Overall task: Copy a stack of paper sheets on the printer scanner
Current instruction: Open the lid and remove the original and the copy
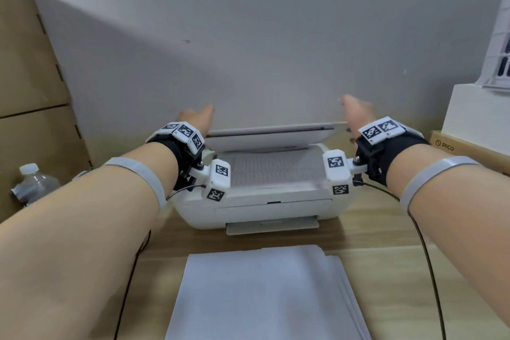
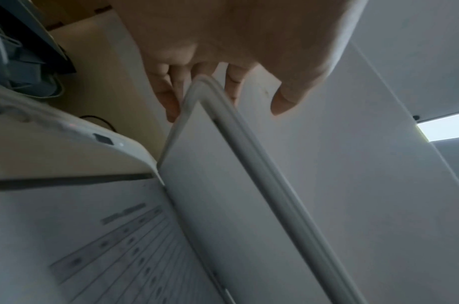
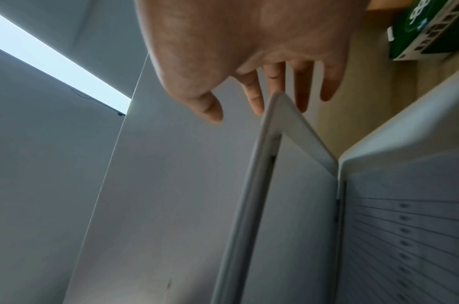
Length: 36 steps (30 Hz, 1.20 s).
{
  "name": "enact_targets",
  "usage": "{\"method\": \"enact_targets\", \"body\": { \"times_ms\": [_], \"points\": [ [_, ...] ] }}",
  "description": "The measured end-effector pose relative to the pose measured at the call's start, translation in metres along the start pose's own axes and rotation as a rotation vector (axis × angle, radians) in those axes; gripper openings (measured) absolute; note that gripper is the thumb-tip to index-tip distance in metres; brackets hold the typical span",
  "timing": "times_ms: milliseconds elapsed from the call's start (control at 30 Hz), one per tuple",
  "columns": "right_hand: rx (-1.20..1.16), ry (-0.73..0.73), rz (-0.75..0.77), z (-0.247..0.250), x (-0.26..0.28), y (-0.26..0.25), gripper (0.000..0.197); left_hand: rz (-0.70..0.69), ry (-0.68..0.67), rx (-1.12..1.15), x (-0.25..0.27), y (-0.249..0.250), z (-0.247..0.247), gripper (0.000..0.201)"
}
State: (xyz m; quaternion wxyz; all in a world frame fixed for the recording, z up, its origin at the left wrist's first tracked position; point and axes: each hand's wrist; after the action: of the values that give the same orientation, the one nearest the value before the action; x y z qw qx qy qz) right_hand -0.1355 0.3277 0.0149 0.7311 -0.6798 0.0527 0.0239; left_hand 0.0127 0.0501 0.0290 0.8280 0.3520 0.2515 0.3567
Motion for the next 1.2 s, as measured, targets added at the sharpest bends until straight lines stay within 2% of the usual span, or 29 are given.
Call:
{"method": "enact_targets", "body": {
  "times_ms": [33,100,167,233,300,333,400,433,500,600,733,767,833,933,967,1100,1200],
  "points": [
    [-0.064,0.006,0.02,-0.002,-0.002,-0.007,0.052,-0.019,0.033,0.042,-0.007,0.004,0.001,0.058],
    [-0.183,0.002,0.044,-0.007,-0.012,-0.015,0.073,-0.046,0.102,0.111,-0.015,0.01,0.001,0.055],
    [-0.26,-0.012,0.067,-0.014,-0.044,-0.01,0.096,-0.036,0.136,0.191,-0.027,0.015,-0.001,0.055],
    [-0.272,-0.029,0.081,-0.022,-0.094,0.004,0.105,-0.021,0.163,0.238,-0.039,0.015,-0.005,0.051],
    [-0.229,-0.076,0.056,-0.027,-0.097,0.002,0.101,-0.009,0.158,0.253,-0.053,0.012,-0.009,0.054],
    [-0.228,-0.092,0.03,-0.029,-0.084,-0.005,0.091,-0.01,0.155,0.248,-0.059,0.011,-0.012,0.053],
    [-0.231,-0.15,-0.017,-0.034,-0.058,-0.018,0.057,-0.012,0.147,0.224,-0.073,0.008,-0.018,0.043],
    [-0.226,-0.162,-0.023,-0.036,-0.056,-0.02,0.048,-0.013,0.126,0.213,-0.08,0.005,-0.023,0.036],
    [-0.218,-0.187,-0.008,-0.041,-0.073,-0.017,0.05,-0.022,0.057,0.18,-0.089,0.002,-0.033,0.031],
    [-0.187,-0.205,-0.031,-0.052,-0.103,-0.012,0.06,-0.022,-0.027,0.149,-0.106,0.0,-0.049,0.048],
    [-0.098,-0.243,-0.067,-0.07,-0.125,-0.004,0.063,-0.031,-0.131,0.135,-0.124,0.003,-0.058,0.066],
    [-0.073,-0.251,-0.087,-0.075,-0.127,-0.002,0.067,-0.022,-0.15,0.124,-0.128,0.001,-0.06,0.066],
    [-0.018,-0.253,-0.114,-0.082,-0.134,0.006,0.079,-0.022,-0.156,0.102,-0.135,-0.003,-0.063,0.052],
    [0.051,-0.26,-0.115,-0.082,-0.167,0.024,0.098,-0.007,-0.172,0.085,-0.141,-0.008,-0.068,0.042],
    [0.061,-0.239,-0.12,-0.082,-0.177,0.03,0.097,-0.004,-0.179,0.079,-0.139,-0.01,-0.069,0.041],
    [0.093,-0.252,-0.114,-0.076,-0.129,0.017,0.067,0.111,-0.215,0.057,-0.126,-0.015,-0.067,0.048],
    [0.198,-0.333,-0.218,-0.062,-0.099,0.021,0.056,0.15,-0.288,-0.056,-0.104,-0.015,-0.062,0.048]
  ]
}}
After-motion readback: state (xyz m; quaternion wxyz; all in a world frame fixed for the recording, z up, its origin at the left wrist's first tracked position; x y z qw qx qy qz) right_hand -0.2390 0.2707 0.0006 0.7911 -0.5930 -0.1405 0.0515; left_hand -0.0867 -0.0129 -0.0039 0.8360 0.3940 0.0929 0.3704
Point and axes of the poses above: each hand's wrist, its own x-axis away from the middle knuckle, its own z-axis out of the back of the hand, y = z × x, and after that the axes turned 12 degrees about -x, right-handed
